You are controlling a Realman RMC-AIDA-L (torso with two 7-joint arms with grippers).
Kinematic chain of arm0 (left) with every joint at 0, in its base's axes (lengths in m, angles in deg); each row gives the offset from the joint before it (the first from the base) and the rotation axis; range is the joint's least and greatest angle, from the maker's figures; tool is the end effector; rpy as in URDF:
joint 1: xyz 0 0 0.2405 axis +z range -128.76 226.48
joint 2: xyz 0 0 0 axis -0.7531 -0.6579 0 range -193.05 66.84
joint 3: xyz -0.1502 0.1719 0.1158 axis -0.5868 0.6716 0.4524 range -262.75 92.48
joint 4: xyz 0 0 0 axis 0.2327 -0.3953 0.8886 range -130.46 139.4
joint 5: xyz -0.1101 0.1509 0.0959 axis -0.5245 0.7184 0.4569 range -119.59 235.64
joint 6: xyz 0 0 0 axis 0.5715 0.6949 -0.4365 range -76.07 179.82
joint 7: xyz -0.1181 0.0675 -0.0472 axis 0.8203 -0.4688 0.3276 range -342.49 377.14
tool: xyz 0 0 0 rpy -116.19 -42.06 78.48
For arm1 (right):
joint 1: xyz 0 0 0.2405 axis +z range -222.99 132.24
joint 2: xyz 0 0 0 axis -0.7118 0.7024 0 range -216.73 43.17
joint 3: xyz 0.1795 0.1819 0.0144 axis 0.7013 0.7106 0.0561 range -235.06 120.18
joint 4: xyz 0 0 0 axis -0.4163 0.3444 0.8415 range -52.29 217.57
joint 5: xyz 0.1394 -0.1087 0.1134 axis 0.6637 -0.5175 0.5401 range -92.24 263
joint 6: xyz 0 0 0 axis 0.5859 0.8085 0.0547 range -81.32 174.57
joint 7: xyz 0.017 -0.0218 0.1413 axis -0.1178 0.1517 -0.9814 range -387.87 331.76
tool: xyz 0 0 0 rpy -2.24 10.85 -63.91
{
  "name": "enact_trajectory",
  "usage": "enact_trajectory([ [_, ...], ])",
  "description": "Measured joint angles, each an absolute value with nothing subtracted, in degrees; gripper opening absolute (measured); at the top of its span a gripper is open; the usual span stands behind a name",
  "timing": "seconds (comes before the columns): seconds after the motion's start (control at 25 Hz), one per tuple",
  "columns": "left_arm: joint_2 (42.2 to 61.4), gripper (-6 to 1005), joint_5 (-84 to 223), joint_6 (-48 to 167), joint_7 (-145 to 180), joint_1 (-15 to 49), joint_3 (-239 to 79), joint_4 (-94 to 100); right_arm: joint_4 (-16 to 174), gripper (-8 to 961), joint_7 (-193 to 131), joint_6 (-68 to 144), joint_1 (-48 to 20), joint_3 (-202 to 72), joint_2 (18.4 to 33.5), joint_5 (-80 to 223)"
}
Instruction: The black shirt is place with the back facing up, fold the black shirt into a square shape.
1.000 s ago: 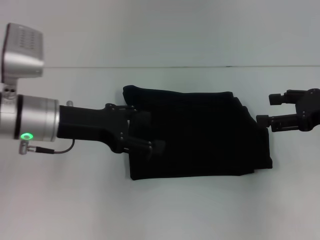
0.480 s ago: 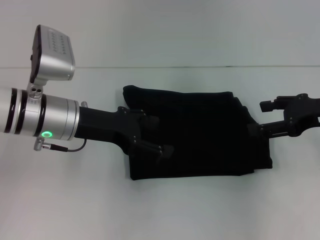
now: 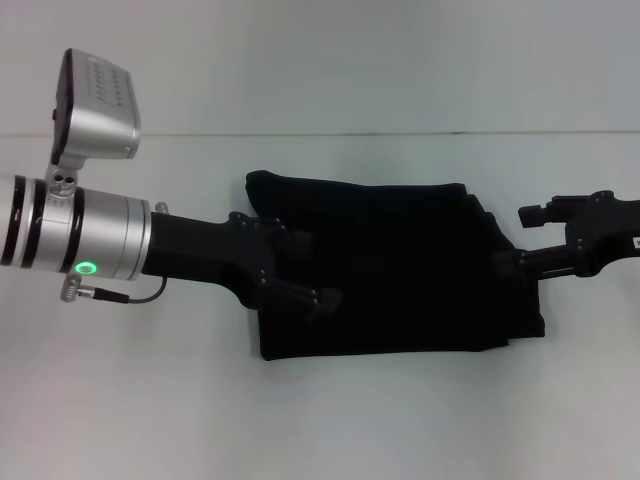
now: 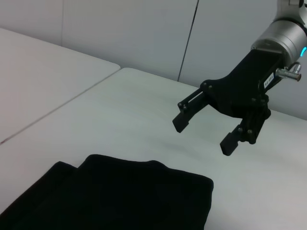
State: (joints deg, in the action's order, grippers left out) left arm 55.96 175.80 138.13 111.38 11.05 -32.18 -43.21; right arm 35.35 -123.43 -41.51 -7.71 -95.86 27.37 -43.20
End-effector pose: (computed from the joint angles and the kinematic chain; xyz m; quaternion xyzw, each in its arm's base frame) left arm -0.1968 0.3680 -0.0066 -0.9708 -0.1713 -0.1480 0.0787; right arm 0.2491 0.3796 0.0547 -0.9521 0.2361 0.1102 0.1599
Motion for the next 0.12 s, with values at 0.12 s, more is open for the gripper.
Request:
enact_trajectory([
  [0.12, 55.90, 950, 175.71, 138.01, 111.38, 11.13, -32.29, -43.26, 35.51, 927, -123.44, -41.37, -7.76, -95.77, 27.37, -43.21],
])
